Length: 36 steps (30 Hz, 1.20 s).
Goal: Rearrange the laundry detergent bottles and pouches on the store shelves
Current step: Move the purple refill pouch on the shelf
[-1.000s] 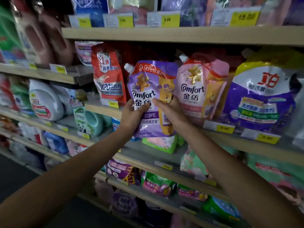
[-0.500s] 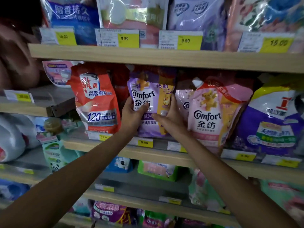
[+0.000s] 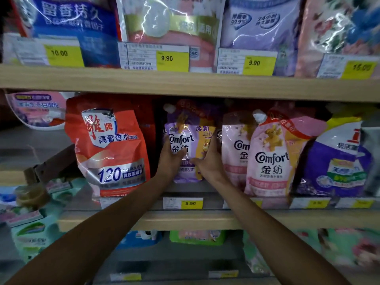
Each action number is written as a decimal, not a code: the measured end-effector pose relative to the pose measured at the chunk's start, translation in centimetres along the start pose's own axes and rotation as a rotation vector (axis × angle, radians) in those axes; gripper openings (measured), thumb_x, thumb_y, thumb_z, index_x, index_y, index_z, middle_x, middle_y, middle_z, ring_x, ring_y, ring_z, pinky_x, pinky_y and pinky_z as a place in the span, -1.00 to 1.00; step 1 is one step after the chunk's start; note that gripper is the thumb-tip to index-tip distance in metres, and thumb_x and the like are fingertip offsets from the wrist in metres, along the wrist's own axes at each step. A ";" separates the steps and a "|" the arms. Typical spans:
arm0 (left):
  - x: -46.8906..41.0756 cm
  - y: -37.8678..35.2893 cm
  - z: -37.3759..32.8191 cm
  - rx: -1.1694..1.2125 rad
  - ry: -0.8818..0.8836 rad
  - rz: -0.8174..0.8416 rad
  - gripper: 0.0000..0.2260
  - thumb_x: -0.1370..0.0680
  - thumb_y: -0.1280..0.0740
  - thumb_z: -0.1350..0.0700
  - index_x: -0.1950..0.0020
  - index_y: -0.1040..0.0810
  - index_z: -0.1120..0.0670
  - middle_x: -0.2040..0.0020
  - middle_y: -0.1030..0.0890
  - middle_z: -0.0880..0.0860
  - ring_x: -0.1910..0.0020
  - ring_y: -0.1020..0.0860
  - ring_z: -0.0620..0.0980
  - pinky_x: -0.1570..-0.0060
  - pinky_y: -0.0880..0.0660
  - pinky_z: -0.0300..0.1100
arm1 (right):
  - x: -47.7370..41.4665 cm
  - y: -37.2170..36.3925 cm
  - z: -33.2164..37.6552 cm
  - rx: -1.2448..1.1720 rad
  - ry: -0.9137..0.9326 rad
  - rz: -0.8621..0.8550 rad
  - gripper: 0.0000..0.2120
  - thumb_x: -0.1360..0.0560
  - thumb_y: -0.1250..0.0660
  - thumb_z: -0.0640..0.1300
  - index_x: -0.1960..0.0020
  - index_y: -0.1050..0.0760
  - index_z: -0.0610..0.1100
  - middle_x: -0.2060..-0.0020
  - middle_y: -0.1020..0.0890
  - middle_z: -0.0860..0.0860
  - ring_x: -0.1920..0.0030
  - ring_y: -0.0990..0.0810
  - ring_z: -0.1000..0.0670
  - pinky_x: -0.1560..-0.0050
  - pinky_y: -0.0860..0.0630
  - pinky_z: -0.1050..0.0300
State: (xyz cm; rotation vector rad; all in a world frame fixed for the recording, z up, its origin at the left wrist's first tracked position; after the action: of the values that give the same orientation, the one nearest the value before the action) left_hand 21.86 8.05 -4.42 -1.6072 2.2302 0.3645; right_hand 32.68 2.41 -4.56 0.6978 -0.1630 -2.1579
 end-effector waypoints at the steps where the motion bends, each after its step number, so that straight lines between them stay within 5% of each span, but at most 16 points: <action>1: -0.3 0.0 0.2 -0.011 0.009 -0.005 -0.58 -0.50 -0.26 0.43 -0.34 -0.33 0.22 -0.11 -0.54 0.14 -0.05 -0.51 0.03 0.05 -0.49 -0.21 | -0.2 -0.1 -0.1 0.002 0.001 0.012 0.01 -0.36 -0.50 -0.25 -0.54 0.13 -0.09 0.11 -0.51 0.02 0.13 -0.51 0.01 0.07 -0.52 0.09; 4: -0.6 0.1 0.7 -0.066 0.022 0.005 -0.53 -0.51 -0.26 0.42 -0.40 -0.29 0.24 -0.21 -0.52 0.18 -0.13 -0.50 0.04 -0.03 -0.46 -0.24 | -0.6 -0.1 -0.5 0.065 -0.012 0.068 -0.10 -0.38 -0.48 -0.23 -0.50 0.03 -0.12 0.10 -0.46 0.06 0.07 -0.51 -0.01 -0.01 -0.55 0.00; 9: -0.5 0.6 1.0 -0.148 0.030 0.024 -0.50 -0.51 -0.28 0.39 -0.43 -0.24 0.26 -0.21 -0.49 0.16 -0.12 -0.45 -0.02 0.14 -0.39 -0.49 | -0.6 0.0 -1.0 0.144 -0.025 0.126 -0.39 -0.39 -0.48 -0.17 -0.28 -0.19 -0.13 0.30 -0.41 0.14 0.30 -0.44 0.18 0.29 -0.39 0.29; 13: -0.4 1.4 0.8 -0.234 0.092 0.034 -0.52 -0.50 -0.37 0.29 -0.37 -0.28 0.26 -0.29 -0.50 0.20 -0.23 -0.48 0.06 -0.02 -0.34 -0.40 | -0.2 -0.1 -1.2 0.195 -0.054 0.105 -0.60 -0.39 -0.48 -0.15 0.05 -0.23 -0.13 0.36 -0.39 0.08 0.34 -0.43 0.07 0.19 -0.47 0.05; 15: 0.0 1.5 0.6 -0.258 0.113 0.059 -0.50 -0.47 -0.40 0.28 -0.35 -0.29 0.26 -0.27 -0.51 0.19 -0.15 -0.47 -0.01 0.08 -0.37 -0.51 | 0.2 0.0 -1.2 0.225 -0.059 0.101 -0.62 -0.39 -0.47 -0.08 0.10 -0.25 -0.13 0.35 -0.41 0.04 0.29 -0.47 -0.01 0.11 -0.51 -0.05; 17: 0.8 1.2 0.4 -0.257 0.125 0.074 -0.46 -0.43 -0.44 0.32 -0.33 -0.27 0.29 -0.24 -0.52 0.21 -0.10 -0.46 -0.03 0.18 -0.39 -0.57 | 0.7 0.1 -0.8 0.266 -0.051 0.101 -0.61 -0.39 -0.46 0.03 0.10 -0.29 -0.14 0.30 -0.47 -0.02 0.23 -0.50 -0.06 0.09 -0.50 -0.07; 21: 2.3 1.0 0.1 -0.318 0.063 0.075 -0.38 -0.37 -0.49 0.32 -0.33 -0.27 0.32 -0.27 -0.47 0.27 -0.29 -0.46 0.15 -0.27 -0.42 -0.10 | 1.9 0.7 -0.2 0.443 -0.007 0.074 -0.69 -0.45 -0.39 0.02 -0.03 -0.40 -0.16 0.10 -0.60 -0.07 0.08 -0.58 -0.08 0.15 -0.44 0.10; 25: 4.2 2.2 -0.3 -0.436 -0.003 0.171 -0.32 -0.37 -0.47 0.22 -0.41 -0.24 0.28 -0.32 -0.41 0.27 -0.32 -0.41 0.23 -0.26 -0.41 0.13 | 4.1 1.3 0.0 0.609 0.070 0.083 -0.69 -0.51 -0.27 -0.02 -0.17 -0.39 -0.15 -0.08 -0.58 -0.11 -0.06 -0.58 -0.14 0.09 -0.47 0.06; 29: 7.2 1.9 -0.4 -0.880 -0.052 0.183 -0.35 -0.47 -0.34 -0.01 -0.45 -0.17 0.20 -0.42 -0.23 0.21 -0.33 -0.33 0.27 -0.23 -0.37 0.10 | 6.4 2.1 -0.1 0.811 0.169 0.114 -0.66 -0.56 -0.18 0.05 -0.22 -0.42 -0.16 -0.16 -0.53 -0.15 -0.12 -0.54 -0.20 0.01 -0.52 -0.03; 36: 10.9 -1.1 -1.5 -1.236 -0.204 0.308 -0.52 -0.57 -0.12 -0.15 -0.37 -0.38 0.11 -0.32 -0.44 0.13 -0.31 -0.39 0.19 -0.25 -0.30 0.06 | 10.4 6.9 -0.6 1.029 0.279 0.154 -0.62 -0.58 -0.10 0.07 -0.21 -0.46 -0.16 -0.05 -0.61 -0.18 -0.09 -0.55 -0.21 0.00 -0.45 0.00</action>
State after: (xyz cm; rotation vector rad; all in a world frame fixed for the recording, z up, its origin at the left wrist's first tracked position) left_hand 19.61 -2.18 -7.86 -1.4878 2.1253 2.1857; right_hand 32.62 -9.83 -7.13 1.4754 -1.1767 -1.7006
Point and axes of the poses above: each hand's wrist, its own x-axis away from the middle knuckle, its own y-axis out of the back of the hand, z = x × y, the point moved 1 cm from there along -x, towards the middle knuckle
